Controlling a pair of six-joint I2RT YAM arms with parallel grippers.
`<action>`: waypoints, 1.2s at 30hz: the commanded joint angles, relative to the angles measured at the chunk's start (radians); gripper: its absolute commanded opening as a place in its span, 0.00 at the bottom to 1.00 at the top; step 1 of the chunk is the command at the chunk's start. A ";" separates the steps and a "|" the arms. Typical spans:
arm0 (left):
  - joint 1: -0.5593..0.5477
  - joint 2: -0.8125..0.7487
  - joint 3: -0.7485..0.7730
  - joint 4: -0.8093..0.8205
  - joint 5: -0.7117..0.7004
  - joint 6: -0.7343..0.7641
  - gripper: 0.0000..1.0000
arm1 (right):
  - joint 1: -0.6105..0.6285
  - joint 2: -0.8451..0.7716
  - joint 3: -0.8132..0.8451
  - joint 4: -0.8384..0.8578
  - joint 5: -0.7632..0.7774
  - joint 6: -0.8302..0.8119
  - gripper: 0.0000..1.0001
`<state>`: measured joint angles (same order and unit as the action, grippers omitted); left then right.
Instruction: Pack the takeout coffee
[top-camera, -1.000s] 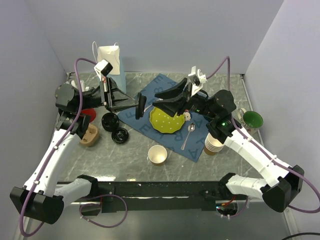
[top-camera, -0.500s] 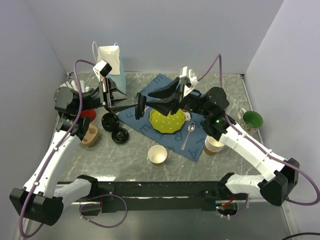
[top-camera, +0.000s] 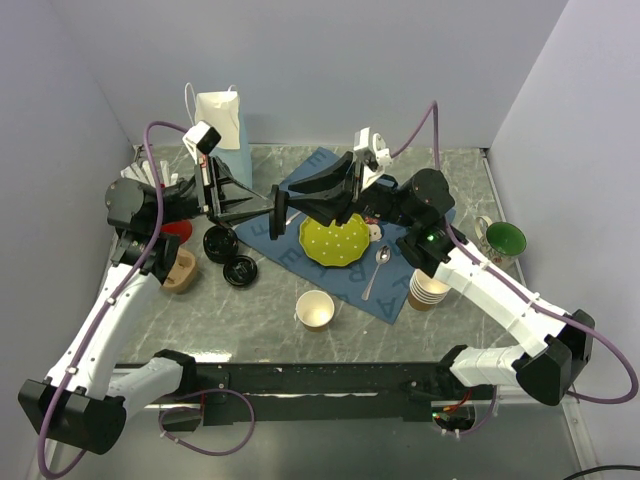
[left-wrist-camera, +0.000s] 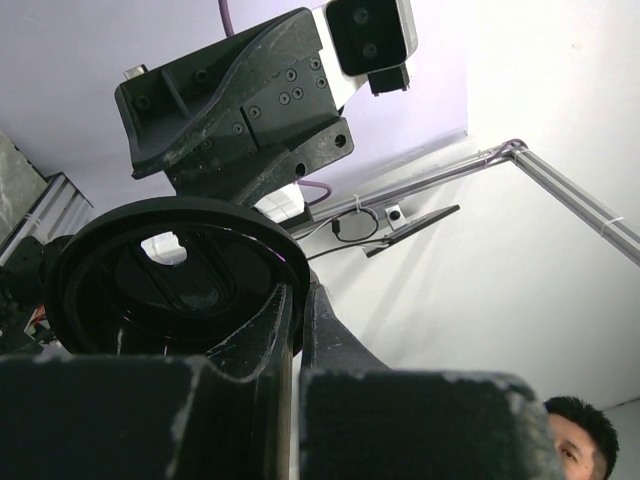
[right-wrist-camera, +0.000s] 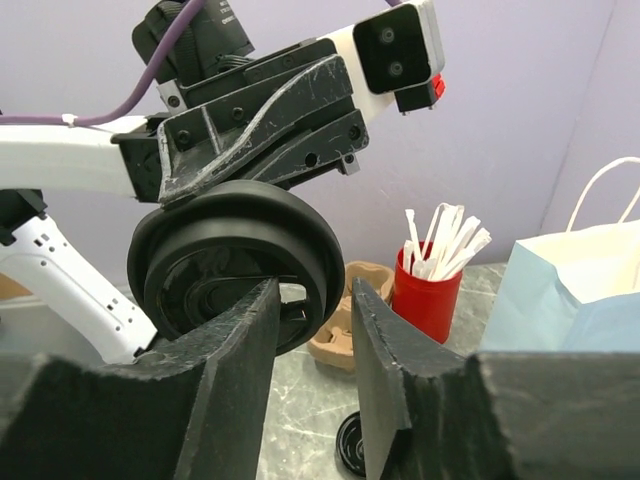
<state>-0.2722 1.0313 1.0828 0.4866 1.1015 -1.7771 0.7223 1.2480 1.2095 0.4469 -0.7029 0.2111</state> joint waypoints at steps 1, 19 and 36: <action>-0.004 -0.010 0.008 0.066 -0.006 -0.030 0.06 | 0.014 -0.012 -0.019 0.061 -0.020 -0.003 0.40; -0.004 0.010 0.045 0.066 0.015 -0.042 0.06 | 0.026 0.018 -0.016 0.052 -0.010 -0.019 0.36; -0.004 0.046 0.078 0.060 0.031 -0.036 0.06 | 0.032 0.011 -0.047 0.027 -0.018 -0.055 0.38</action>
<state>-0.2718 1.0740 1.1149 0.5076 1.1324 -1.8107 0.7383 1.2518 1.1706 0.4725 -0.7109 0.1806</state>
